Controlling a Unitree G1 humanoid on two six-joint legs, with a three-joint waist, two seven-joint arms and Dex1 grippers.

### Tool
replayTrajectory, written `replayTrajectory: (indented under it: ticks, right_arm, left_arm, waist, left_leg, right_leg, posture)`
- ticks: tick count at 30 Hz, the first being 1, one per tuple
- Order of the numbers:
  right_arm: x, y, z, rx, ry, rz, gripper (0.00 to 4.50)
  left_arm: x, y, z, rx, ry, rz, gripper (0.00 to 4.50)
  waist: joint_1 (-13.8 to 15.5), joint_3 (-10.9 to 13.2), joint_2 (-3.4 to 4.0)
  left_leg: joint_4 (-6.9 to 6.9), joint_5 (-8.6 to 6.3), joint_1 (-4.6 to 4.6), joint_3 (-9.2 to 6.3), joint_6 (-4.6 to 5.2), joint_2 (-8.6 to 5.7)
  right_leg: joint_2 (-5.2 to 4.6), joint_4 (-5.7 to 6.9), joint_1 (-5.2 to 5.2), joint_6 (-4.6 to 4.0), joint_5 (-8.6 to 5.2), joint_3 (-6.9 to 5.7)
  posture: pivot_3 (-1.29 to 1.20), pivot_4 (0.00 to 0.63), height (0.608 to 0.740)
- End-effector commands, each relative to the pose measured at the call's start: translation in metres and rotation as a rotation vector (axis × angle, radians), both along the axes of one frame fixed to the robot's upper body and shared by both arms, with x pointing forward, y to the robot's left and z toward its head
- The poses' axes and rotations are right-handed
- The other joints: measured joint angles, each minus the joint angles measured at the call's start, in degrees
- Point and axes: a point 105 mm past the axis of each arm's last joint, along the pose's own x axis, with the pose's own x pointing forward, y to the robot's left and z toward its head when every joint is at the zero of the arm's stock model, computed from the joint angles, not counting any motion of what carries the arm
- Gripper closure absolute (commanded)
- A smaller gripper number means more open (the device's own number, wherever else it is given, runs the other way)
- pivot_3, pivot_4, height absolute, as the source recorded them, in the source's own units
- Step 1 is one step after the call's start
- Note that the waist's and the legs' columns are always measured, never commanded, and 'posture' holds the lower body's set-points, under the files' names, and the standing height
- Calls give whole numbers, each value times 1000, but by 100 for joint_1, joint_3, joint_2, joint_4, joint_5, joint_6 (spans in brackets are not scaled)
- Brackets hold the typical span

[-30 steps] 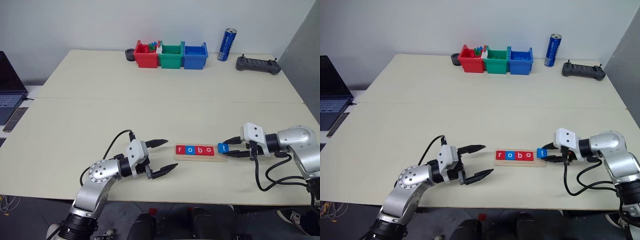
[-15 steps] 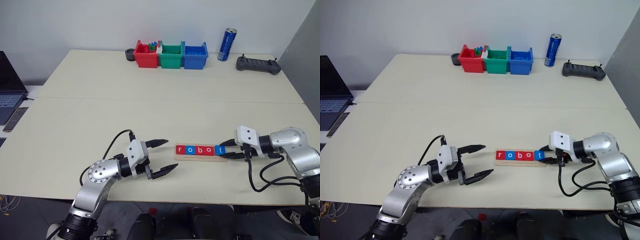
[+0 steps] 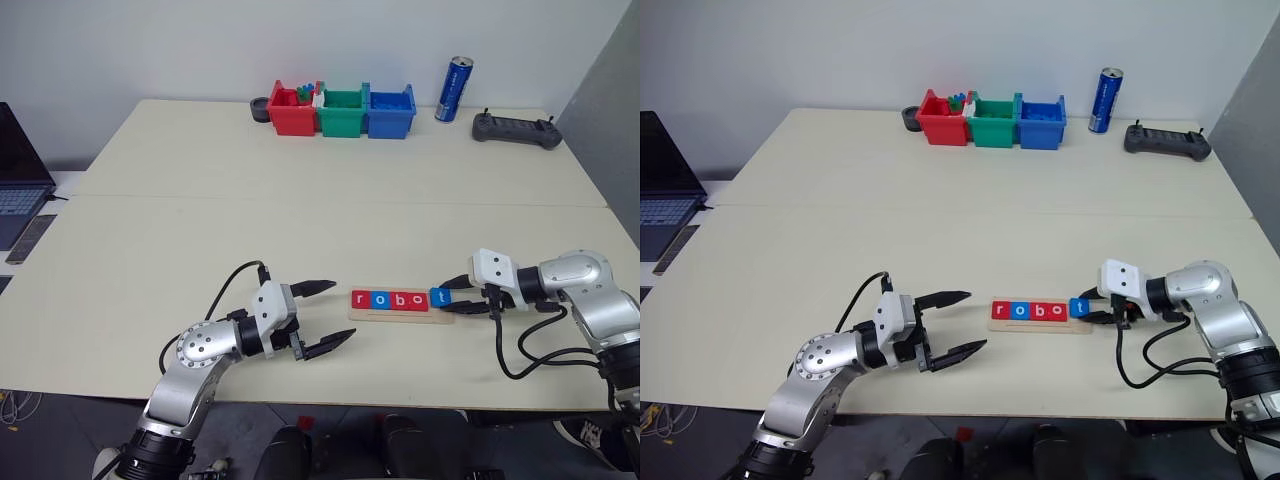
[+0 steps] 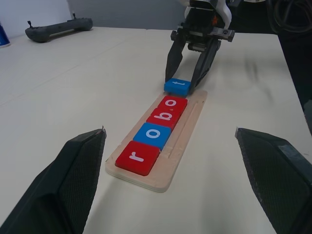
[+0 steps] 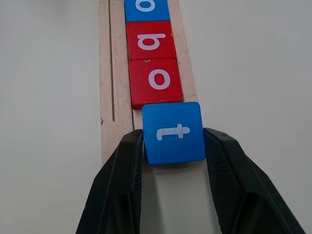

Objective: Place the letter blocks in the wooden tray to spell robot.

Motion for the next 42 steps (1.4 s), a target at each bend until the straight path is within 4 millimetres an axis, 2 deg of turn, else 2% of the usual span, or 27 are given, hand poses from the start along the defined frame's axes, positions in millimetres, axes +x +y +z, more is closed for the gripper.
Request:
replayTrajectory:
  ticks: [1,15,23,24,29,34,37,42]
  right_arm:
    - [2,3,9,-3,-28,28,3038]
    - [0,2,9,-6,-15,33,3038]
    - [2,3,11,4,-20,26,164]
    - [2,3,12,7,-23,25,47]
    - [6,-2,25,53,-36,-30,47]
    - [11,-9,30,64,-60,-76,47]
    - [15,-7,32,86,-78,-92,674]
    - [22,-3,31,91,-120,-97,2445]
  left_arm:
    - [-2,-1,7,-19,-31,-7,0]
    - [-1,-2,5,-19,-31,-10,0]
    - [0,-1,6,-18,-33,-10,0]
    - [0,-2,6,-18,-33,-11,0]
    - [0,-2,8,-20,-36,-8,0]
    - [1,-2,8,-21,-36,-11,0]
    - [2,-4,9,-22,-35,-18,0]
    - [4,-4,10,-21,-41,-19,0]
  waist:
    - [0,0,0]
    - [0,0,0]
    - [0,0,0]
    - [0,0,0]
    - [-1,0,0]
    - [-2,0,0]
    - [-4,0,0]
    - [-18,0,0]
  left_leg:
    - [0,0,0,0,0,0]
    - [2,0,0,0,0,0]
    - [4,0,0,0,0,0]
    - [4,0,0,0,0,0]
    - [12,0,1,-1,0,-2]
    - [22,0,3,-2,0,-3]
    - [28,0,4,-2,0,-2]
    - [42,0,3,-2,0,-2]
  right_leg:
    - [0,0,0,0,0,0]
    - [0,2,0,0,0,0]
    - [0,5,0,0,0,0]
    - [0,6,0,0,0,0]
    - [0,22,-2,0,0,0]
    - [1,36,-2,0,-1,1]
    - [2,42,-1,0,-1,0]
    - [4,53,-1,0,-1,1]
  posture:
    - [0,150,740]
    - [0,150,740]
    - [0,150,740]
    - [0,150,740]
    - [0,150,740]
    - [0,150,740]
    - [0,150,740]
    - [0,150,740]
